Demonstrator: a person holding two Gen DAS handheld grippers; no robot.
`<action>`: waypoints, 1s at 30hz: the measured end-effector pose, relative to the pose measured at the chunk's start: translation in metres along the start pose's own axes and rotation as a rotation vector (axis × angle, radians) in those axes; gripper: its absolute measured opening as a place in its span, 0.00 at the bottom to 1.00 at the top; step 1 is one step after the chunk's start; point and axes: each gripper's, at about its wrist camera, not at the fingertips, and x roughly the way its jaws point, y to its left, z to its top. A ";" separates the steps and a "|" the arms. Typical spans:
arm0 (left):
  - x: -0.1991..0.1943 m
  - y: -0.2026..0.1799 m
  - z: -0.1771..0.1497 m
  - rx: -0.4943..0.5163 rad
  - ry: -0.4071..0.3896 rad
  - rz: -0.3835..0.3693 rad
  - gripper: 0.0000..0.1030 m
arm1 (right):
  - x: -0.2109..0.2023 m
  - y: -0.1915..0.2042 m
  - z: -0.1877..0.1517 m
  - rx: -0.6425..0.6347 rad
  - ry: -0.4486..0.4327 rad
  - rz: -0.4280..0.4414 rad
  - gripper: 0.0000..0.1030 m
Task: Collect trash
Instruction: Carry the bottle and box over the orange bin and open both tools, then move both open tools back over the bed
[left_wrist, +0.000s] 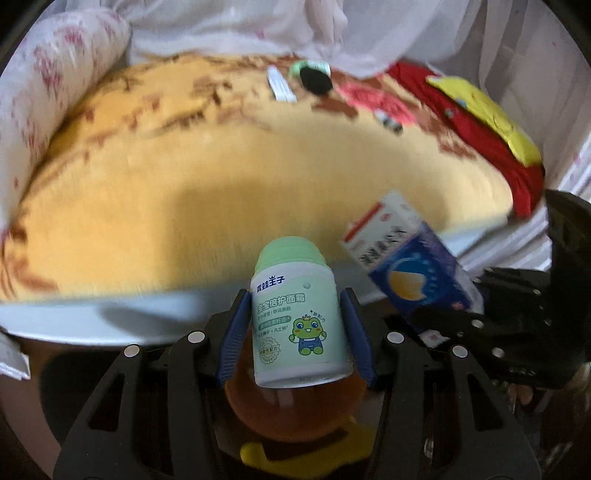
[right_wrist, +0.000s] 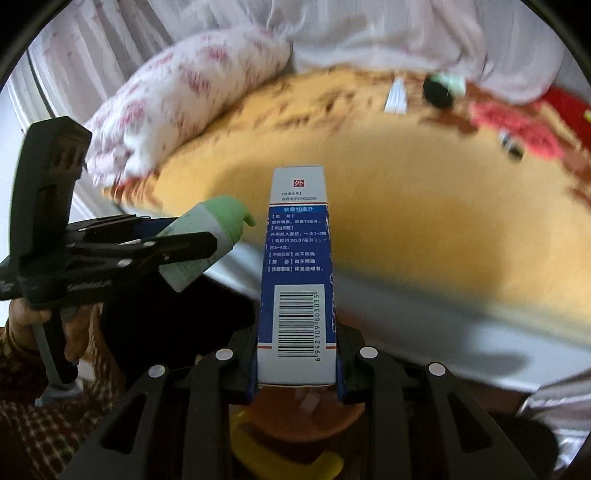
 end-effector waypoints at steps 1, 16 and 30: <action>0.001 0.000 -0.007 0.001 0.017 -0.001 0.48 | 0.005 0.001 -0.005 0.001 0.023 0.006 0.28; 0.004 0.003 -0.032 -0.006 0.102 0.039 0.67 | 0.031 0.006 -0.034 0.016 0.151 -0.040 0.60; 0.000 0.004 -0.003 -0.017 0.016 0.045 0.67 | 0.000 -0.020 0.011 0.023 -0.037 -0.120 0.69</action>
